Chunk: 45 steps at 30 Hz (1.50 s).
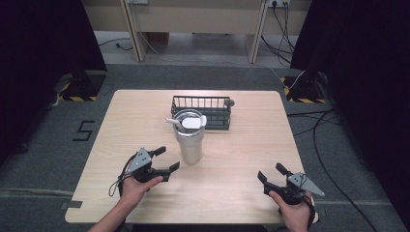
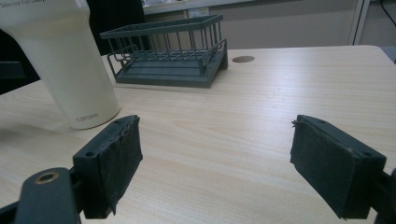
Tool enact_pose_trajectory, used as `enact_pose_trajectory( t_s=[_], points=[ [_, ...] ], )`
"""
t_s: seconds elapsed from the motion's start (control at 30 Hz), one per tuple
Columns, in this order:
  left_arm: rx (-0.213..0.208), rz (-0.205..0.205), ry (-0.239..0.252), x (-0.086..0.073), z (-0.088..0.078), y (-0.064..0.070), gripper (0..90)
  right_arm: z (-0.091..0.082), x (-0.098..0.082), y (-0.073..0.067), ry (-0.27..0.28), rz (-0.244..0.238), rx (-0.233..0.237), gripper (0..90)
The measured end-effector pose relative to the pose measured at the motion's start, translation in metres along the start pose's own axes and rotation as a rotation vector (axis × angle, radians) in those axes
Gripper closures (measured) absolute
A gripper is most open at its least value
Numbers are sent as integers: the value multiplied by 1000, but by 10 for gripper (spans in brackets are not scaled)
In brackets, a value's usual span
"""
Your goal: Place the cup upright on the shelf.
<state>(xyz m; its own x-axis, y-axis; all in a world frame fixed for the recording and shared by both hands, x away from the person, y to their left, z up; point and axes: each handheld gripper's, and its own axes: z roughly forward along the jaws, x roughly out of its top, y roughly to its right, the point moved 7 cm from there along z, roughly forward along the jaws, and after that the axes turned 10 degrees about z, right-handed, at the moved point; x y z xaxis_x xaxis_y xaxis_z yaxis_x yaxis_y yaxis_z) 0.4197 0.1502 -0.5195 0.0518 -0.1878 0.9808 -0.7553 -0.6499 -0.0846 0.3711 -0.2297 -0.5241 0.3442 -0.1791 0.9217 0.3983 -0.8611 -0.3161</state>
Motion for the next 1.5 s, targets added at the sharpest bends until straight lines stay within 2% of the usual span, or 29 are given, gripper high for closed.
enact_pose_trajectory(
  t_s=[0.53, 0.8, 1.5],
  points=[
    [-20, 11, -8, 5, 43, -3, 145, 2, -1, 2, -1, 3, -10, 164],
    [-13, 7, -16, 4, 56, -5, 145, 3, -2, 2, -4, 8, -8, 164],
    [-26, 35, -25, 5, 82, -7, 84, 5, -4, 3, -18, 10, -11, 165]
  ],
)
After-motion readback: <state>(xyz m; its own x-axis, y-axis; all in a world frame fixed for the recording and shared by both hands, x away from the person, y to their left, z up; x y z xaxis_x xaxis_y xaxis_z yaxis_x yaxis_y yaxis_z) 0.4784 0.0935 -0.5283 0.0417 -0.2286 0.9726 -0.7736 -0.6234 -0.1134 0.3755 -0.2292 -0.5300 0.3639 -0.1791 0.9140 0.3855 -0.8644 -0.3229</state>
